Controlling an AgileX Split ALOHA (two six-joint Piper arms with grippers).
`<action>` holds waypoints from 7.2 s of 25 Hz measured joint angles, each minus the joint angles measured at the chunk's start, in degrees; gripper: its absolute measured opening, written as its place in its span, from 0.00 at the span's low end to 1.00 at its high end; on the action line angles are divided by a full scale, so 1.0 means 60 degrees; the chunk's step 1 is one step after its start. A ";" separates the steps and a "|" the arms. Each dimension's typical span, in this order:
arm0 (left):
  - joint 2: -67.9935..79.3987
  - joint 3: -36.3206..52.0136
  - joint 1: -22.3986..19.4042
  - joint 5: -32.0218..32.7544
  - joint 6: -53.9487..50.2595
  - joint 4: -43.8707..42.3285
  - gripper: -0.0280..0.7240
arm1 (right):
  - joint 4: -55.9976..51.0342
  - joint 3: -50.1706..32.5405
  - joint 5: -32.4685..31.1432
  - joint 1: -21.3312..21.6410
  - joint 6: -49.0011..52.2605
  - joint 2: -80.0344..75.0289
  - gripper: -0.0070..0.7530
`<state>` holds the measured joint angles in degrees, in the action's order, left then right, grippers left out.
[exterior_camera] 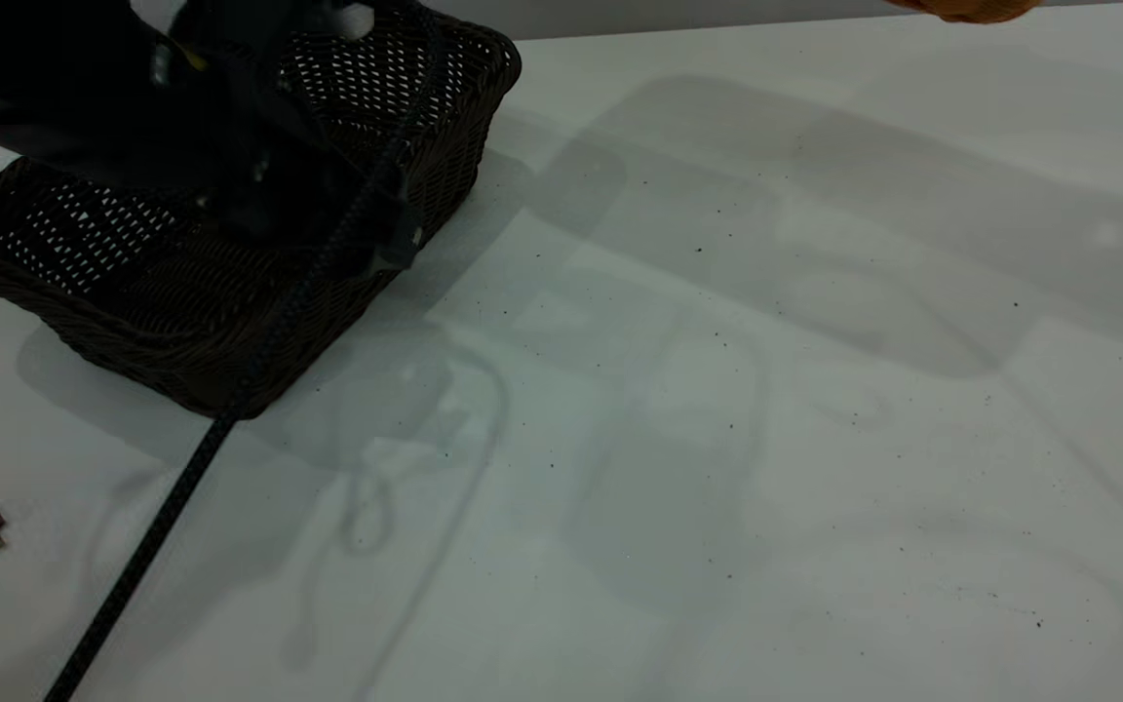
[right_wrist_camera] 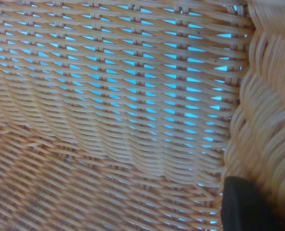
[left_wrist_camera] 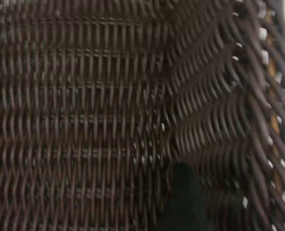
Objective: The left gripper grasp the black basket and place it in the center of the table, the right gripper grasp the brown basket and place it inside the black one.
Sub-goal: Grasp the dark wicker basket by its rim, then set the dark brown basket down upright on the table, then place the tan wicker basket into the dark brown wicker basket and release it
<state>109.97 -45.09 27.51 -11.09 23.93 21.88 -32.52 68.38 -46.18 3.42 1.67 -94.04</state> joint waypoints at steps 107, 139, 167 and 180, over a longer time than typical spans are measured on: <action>-0.8013 -0.2820 0.3279 0.4071 0.4687 -0.0203 0.86 | 0.0684 0.1532 -0.2985 -0.1998 -0.1742 -0.1083 0.14; -0.8003 -0.3050 0.3279 0.4002 0.4695 -0.0237 0.84 | 0.0009 0.1532 -0.3699 -0.3146 -0.2663 -0.2877 0.14; -0.8003 -0.3045 0.3279 0.4071 0.4695 -0.0237 0.84 | -0.0142 0.1532 -0.3007 -0.3146 -0.2914 -0.3937 0.14; -0.8003 -0.3045 0.3279 0.3988 0.4704 -0.0237 0.84 | -0.0315 0.1532 -0.3088 -0.3146 -0.2986 -0.3919 0.34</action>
<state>61.96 -63.36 47.18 12.84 52.15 20.46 -34.40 77.57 -64.71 -15.45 -16.24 -117.55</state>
